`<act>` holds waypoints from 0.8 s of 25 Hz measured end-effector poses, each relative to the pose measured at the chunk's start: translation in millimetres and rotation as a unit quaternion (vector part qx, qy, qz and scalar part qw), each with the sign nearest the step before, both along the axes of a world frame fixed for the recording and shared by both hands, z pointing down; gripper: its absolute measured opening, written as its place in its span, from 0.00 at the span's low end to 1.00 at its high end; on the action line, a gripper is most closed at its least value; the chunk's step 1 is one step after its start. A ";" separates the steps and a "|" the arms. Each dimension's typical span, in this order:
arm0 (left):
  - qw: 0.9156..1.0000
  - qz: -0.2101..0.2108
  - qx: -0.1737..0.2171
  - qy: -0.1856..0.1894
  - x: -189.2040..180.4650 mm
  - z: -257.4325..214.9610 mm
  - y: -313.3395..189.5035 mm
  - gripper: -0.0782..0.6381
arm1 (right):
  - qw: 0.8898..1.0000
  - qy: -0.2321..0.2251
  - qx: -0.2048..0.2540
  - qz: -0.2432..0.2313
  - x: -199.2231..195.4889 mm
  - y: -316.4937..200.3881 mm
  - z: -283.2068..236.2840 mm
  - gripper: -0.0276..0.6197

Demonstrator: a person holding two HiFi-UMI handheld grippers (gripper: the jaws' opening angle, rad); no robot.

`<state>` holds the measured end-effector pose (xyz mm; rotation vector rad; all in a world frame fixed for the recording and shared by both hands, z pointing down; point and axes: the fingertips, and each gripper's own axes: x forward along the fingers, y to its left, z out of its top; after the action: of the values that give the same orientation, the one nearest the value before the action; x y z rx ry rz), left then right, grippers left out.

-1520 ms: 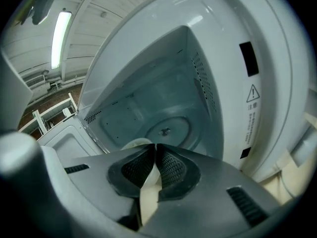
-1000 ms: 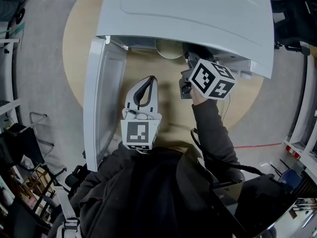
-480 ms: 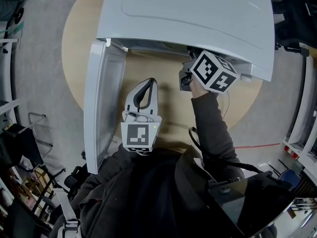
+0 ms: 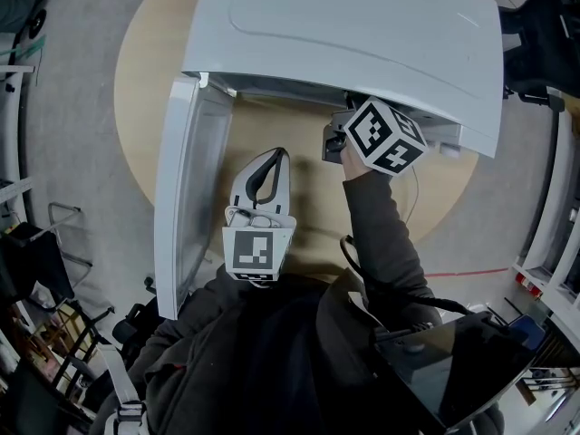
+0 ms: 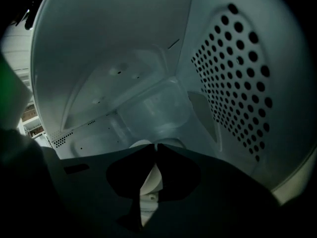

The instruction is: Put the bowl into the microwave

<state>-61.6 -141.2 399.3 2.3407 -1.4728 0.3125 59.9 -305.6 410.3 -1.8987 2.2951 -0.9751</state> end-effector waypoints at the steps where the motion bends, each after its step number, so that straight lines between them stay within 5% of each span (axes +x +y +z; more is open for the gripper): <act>1: 1.000 0.000 0.000 0.000 -0.3 0.0 0.3 0.12 | 1.000 0.001 0.000 0.001 -0.6 -0.1 1.6 0.08; 20: 1.000 -0.018 0.001 -0.005 -17.0 -2.2 1.0 0.12 | 0.999 0.047 -0.002 0.000 -1.5 -17.8 19.0 0.08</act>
<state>-78.6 -140.2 397.1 2.3149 -1.5190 0.3135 58.4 -323.4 429.4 -1.9864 2.3446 -0.9115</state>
